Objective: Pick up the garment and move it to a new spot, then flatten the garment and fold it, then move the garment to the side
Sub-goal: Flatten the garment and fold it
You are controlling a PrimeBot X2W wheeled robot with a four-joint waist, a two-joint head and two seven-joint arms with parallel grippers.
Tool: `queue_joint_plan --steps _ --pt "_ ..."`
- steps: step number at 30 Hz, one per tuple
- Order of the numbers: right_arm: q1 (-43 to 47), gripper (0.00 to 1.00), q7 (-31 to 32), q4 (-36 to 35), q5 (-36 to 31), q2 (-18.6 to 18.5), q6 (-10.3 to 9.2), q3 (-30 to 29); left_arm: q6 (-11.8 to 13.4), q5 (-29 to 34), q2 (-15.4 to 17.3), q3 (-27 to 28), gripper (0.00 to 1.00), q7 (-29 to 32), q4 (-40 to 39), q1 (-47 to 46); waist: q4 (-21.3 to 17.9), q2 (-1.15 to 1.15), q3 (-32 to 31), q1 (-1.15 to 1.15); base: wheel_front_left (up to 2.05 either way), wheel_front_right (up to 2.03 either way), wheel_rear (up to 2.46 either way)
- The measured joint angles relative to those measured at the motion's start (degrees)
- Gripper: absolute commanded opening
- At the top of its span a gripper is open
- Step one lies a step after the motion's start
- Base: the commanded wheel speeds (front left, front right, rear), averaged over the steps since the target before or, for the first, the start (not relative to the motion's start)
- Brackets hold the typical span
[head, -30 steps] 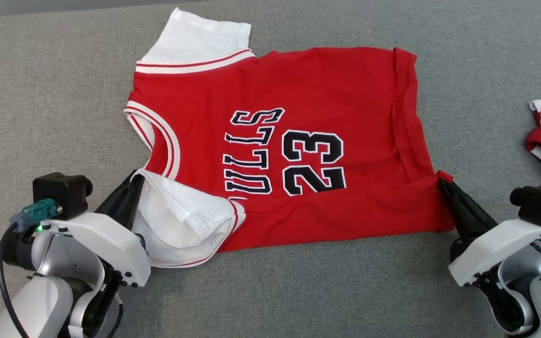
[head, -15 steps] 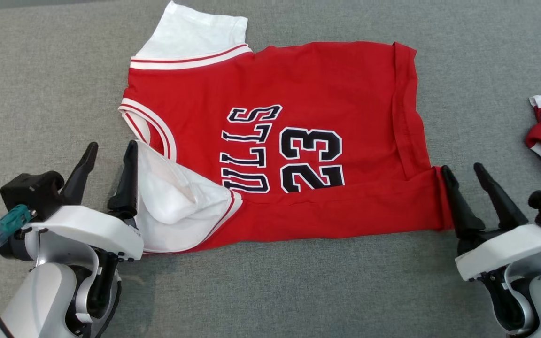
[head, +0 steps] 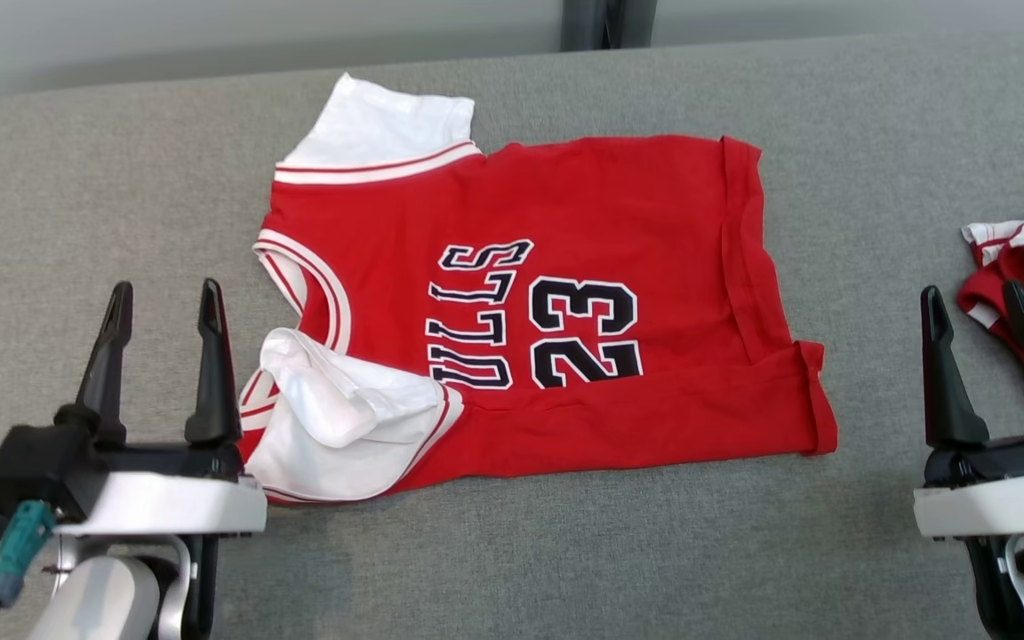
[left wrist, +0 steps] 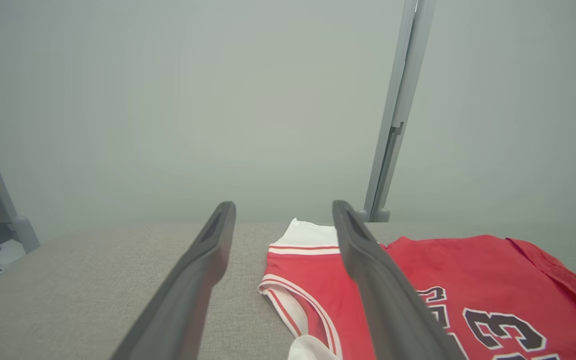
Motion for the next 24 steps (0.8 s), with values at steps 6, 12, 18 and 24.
queue_joint_plan --steps 6,12,18,24 --pt "3.3 1.00 0.2 -2.0 -3.3 0.9 0.00 -0.7 -0.5 4.3 0.1 -0.4 1.00 -0.6 -1.2 3.5 0.7 0.00 -2.8 0.00 0.00 0.00 0.00" --pt "4.9 1.00 1.0 -2.3 -4.0 1.5 0.00 -0.7 -1.2 6.0 0.1 -1.3 1.00 -0.7 0.9 5.0 1.3 0.00 -4.0 0.00 0.00 0.00 0.00" --pt "5.1 1.00 1.6 -2.4 -4.0 1.9 0.00 -0.6 -1.8 6.5 0.0 -1.6 1.00 -0.7 1.8 4.9 1.4 0.00 -4.0 0.00 0.00 0.00 0.00" --pt "4.0 1.00 3.0 -1.8 -3.1 1.9 0.00 0.2 -2.4 6.5 0.6 -2.6 1.00 1.9 2.9 4.2 1.0 0.00 -3.1 0.00 0.00 0.00 0.00"
